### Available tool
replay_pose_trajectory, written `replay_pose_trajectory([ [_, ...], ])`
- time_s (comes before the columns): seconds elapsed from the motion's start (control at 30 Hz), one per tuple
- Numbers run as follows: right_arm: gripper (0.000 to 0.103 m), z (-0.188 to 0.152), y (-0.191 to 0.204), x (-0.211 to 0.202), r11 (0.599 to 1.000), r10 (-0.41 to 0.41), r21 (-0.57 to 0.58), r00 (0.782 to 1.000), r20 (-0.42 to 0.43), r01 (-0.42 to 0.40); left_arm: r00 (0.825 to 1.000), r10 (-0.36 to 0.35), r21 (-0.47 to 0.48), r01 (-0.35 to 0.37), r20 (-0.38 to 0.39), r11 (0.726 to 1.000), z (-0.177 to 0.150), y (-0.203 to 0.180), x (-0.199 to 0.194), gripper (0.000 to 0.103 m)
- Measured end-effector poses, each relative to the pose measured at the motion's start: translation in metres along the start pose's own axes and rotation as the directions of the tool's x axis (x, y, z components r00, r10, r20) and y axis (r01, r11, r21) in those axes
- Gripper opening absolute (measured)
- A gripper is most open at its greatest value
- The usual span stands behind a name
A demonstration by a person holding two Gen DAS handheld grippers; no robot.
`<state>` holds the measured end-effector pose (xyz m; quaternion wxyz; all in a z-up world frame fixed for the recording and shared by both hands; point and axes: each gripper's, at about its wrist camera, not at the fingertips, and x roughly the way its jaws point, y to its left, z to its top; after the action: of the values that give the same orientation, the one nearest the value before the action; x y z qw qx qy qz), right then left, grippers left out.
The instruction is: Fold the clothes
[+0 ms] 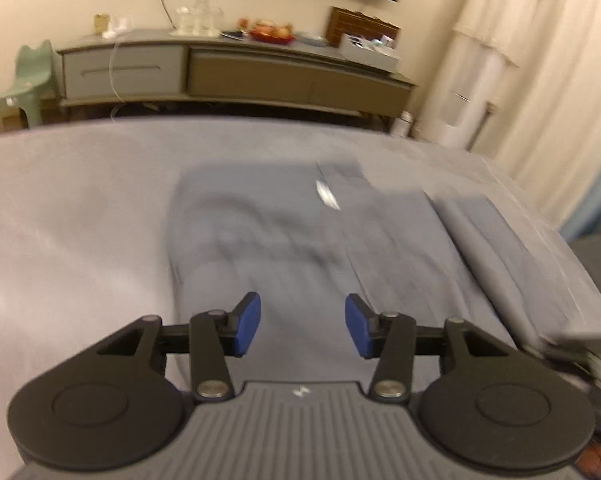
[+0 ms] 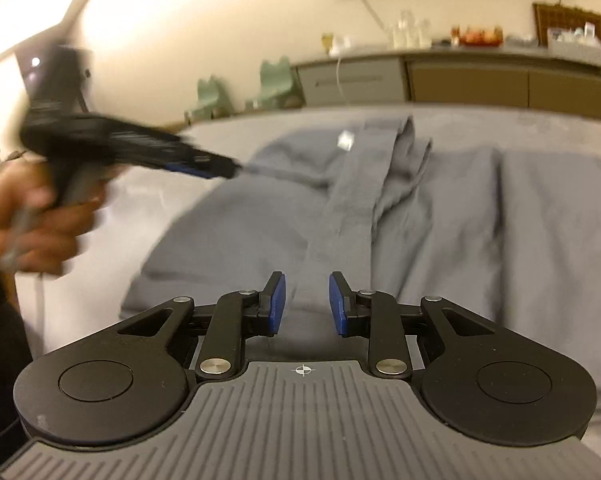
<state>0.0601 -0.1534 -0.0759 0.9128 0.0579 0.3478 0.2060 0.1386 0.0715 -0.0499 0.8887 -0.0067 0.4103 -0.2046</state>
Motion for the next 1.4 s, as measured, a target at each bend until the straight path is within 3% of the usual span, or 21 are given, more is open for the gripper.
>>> replay_pose_trajectory([
  [0.1, 0.033, -0.010, -0.003, 0.009, 0.999, -0.032, 0.017, 0.999, -0.017, 0.032, 0.996, 0.055, 0.026, -0.053, -0.070, 0.998, -0.036, -0.007, 0.009, 0.047],
  [0.2, 0.033, -0.002, 0.000, 0.005, 0.998, -0.059, 0.021, 0.998, 0.003, 0.059, 0.991, 0.123, 0.036, -0.121, -0.046, 0.992, -0.048, -0.013, 0.004, 0.047],
  [0.3, 0.034, -0.002, 0.009, -0.015, 0.998, -0.049, -0.027, 0.997, 0.062, 0.051, 0.998, 0.065, 0.010, -0.065, 0.015, 0.998, -0.055, -0.020, -0.018, 0.051],
  [0.43, 0.039, -0.010, 0.000, 0.001, 0.998, -0.048, 0.028, 0.998, -0.034, 0.049, 0.996, 0.088, 0.033, -0.087, -0.022, 0.996, -0.072, -0.024, -0.004, 0.055],
  [0.5, 0.039, -0.010, -0.008, 0.000, 0.997, -0.028, 0.068, 0.999, -0.032, 0.030, 0.993, 0.115, 0.048, -0.114, -0.020, 0.992, -0.070, -0.028, -0.003, 0.056],
  [0.57, 0.045, -0.003, -0.016, -0.012, 0.994, -0.030, 0.105, 0.999, -0.038, 0.033, 0.991, 0.132, 0.047, -0.130, -0.035, 0.990, -0.066, -0.031, -0.006, 0.055],
  [0.67, 0.063, 0.009, -0.042, -0.053, 0.983, -0.126, 0.142, 0.991, 0.046, 0.118, 0.994, 0.109, 0.040, -0.108, -0.012, 0.993, -0.055, -0.041, -0.022, 0.055],
  [0.73, 0.088, 0.014, -0.076, -0.087, 0.946, -0.247, 0.240, 0.964, 0.100, 0.218, 0.997, 0.080, 0.033, -0.080, 0.010, 0.996, -0.042, -0.051, -0.027, 0.056],
  [0.8, 0.090, 0.011, -0.115, -0.111, 0.876, -0.368, 0.373, 0.924, 0.108, 0.305, 1.000, 0.008, -0.002, -0.008, 0.017, 1.000, -0.025, -0.061, -0.029, 0.061],
  [0.87, 0.090, 0.002, -0.149, -0.120, 0.802, -0.432, 0.486, 0.899, 0.070, 0.347, 0.997, -0.073, -0.045, 0.074, 0.021, 0.996, -0.004, -0.074, -0.028, 0.067],
  [0.93, 0.090, -0.010, -0.169, -0.116, 0.759, -0.448, 0.540, 0.894, 0.027, 0.364, 0.994, -0.108, -0.056, 0.109, 0.021, 0.992, 0.020, -0.096, -0.016, 0.068],
  [1.0, 0.089, -0.018, -0.178, -0.108, 0.745, -0.446, 0.557, 0.895, 0.008, 0.367, 0.995, -0.093, -0.003, 0.093, 0.027, 0.996, 0.045, -0.130, -0.001, 0.070],
  [1.07, 0.086, -0.021, -0.178, -0.100, 0.752, -0.447, 0.545, 0.895, 0.009, 0.370, 0.996, -0.084, 0.043, 0.083, 0.016, 0.996, 0.066, -0.160, 0.015, 0.074],
  [1.1, 0.070, -0.022, -0.178, -0.095, 0.755, -0.447, 0.540, 0.894, 0.010, 0.372, 0.996, -0.093, 0.058, 0.093, -0.004, 0.994, 0.074, -0.175, 0.026, 0.075],
  [1.13, 0.048, -0.022, -0.176, -0.095, 0.764, -0.449, 0.526, 0.893, 0.017, 0.374, 0.995, -0.094, 0.065, 0.095, -0.026, 0.993, 0.082, -0.188, 0.037, 0.075],
  [1.17, 0.039, -0.021, -0.171, -0.097, 0.777, -0.452, 0.505, 0.891, 0.031, 0.376, 0.995, -0.085, 0.070, 0.088, -0.046, 0.994, 0.089, -0.200, 0.048, 0.075],
  [1.2, 0.015, -0.019, -0.167, -0.100, 0.788, -0.455, 0.485, 0.890, 0.044, 0.379, 0.996, -0.072, 0.082, 0.076, -0.058, 0.994, 0.095, -0.212, 0.058, 0.075],
  [1.4, 0.009, -0.009, -0.118, -0.107, 0.888, -0.432, 0.252, 0.886, 0.170, 0.384, 0.996, 0.005, 0.184, 0.012, -0.093, 0.983, 0.118, -0.264, 0.106, 0.076],
])
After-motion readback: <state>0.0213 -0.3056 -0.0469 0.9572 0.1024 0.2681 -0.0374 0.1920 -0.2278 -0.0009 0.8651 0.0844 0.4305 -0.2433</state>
